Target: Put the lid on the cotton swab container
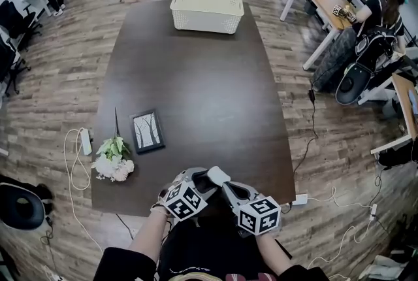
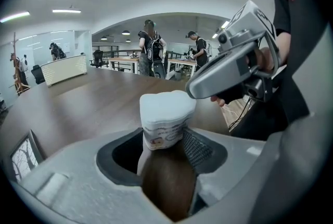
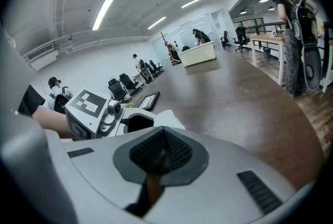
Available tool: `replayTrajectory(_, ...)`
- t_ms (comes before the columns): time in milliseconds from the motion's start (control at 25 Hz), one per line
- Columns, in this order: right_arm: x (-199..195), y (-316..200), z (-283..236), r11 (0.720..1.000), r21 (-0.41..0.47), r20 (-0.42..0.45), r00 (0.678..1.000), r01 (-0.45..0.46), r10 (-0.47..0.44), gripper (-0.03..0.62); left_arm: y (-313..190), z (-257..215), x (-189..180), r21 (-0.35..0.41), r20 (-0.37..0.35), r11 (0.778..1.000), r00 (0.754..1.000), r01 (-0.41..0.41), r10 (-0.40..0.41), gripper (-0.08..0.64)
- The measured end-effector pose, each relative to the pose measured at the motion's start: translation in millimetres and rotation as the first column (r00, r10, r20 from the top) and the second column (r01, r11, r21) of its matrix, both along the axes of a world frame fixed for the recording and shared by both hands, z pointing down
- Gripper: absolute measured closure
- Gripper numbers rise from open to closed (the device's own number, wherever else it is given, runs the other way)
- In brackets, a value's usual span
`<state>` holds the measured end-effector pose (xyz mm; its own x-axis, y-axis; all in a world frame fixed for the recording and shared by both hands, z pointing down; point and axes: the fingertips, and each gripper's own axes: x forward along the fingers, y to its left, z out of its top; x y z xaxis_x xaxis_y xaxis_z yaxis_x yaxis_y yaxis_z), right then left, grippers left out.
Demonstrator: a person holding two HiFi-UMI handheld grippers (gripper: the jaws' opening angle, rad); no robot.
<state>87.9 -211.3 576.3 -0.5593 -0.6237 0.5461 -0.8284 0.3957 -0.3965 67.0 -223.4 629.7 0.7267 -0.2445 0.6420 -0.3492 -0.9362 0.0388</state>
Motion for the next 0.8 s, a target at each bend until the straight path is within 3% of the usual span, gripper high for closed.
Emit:
replayTrajectory(440,-3.0,-6.1,2.1,0.998,-0.046,-0.045,0.998,0.034,-0.036,0.583,0.7,0.2,-0.1,-0.005,0.020,1.000,1.000,-0.003,0.003,0.322)
replayTrajectory(800,-4.8,-6.8,6.2,0.992,-0.127,-0.067,0.997,0.029,-0.038,0.584,0.8,0.1,-1.6,-0.046,-0.006,0.999,1.000,0.015,-0.015,0.322)
